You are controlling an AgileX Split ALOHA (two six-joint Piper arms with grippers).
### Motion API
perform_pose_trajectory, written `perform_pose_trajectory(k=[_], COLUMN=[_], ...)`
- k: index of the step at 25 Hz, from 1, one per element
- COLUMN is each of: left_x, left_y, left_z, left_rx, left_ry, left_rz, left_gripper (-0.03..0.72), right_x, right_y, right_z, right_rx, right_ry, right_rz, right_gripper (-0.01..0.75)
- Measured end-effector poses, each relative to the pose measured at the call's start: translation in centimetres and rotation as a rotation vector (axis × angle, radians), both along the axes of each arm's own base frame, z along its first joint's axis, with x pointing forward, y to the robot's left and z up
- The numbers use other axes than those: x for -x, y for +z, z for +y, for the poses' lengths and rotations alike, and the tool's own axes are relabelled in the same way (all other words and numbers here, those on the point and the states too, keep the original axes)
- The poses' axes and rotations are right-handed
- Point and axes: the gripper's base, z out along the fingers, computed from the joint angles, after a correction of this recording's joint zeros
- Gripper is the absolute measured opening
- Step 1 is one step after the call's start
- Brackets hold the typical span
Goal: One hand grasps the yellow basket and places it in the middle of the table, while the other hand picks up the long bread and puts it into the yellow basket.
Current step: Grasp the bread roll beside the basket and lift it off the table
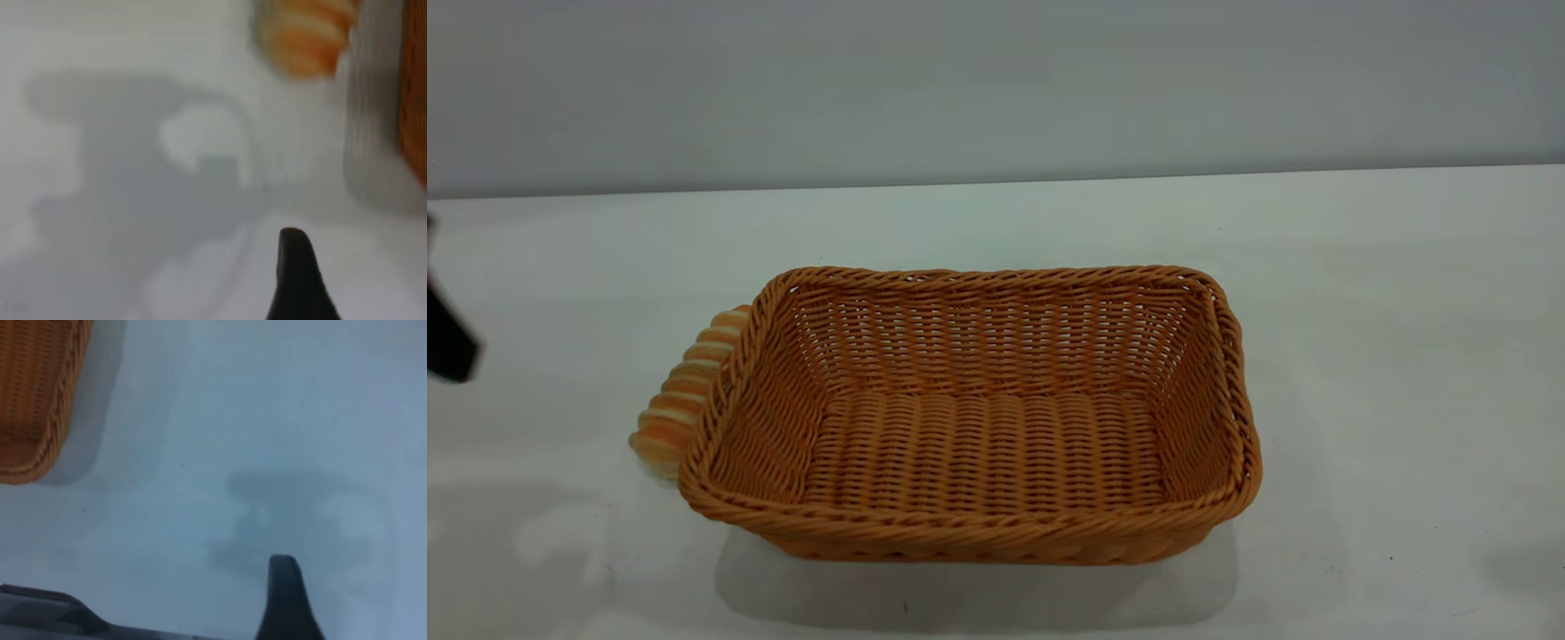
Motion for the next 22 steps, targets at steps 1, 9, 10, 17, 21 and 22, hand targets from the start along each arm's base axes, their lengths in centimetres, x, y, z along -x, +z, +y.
perform_pose_trajectory(k=[1,9,10,17,21,22], left_x=[-1.1,-7.5,-8.1,-11.1,-11.1,-11.1], left_y=[-0.9,-6.3,-7.0,-11.5,-13.7,-14.2], left_z=[0.0,-0.7,-0.7,-1.4,-1.6,-1.6], left_rx=[0.011,0.098,0.109,0.203,0.234,0.243], left_ry=[0.003,-0.119,-0.125,-0.145,-0.142,-0.139], left_rz=[0.005,-0.012,-0.019,-0.061,-0.039,-0.027], left_gripper=[0.513,0.471,0.461,0.435,0.435,0.431], right_x=[0.0,0.0,0.0,0.0,0.0,0.0], right_y=[0.0,0.0,0.0,0.0,0.0,0.0], right_z=[0.0,0.1,0.1,0.1,0.1,0.1], right_rx=[-0.002,-0.011,-0.011,-0.013,-0.014,-0.015], right_ry=[0.000,-0.002,-0.002,-0.002,-0.001,-0.001], right_rz=[-0.001,-0.003,-0.003,-0.003,-0.003,-0.003], right_gripper=[0.568,0.568,0.568,0.568,0.568,0.568])
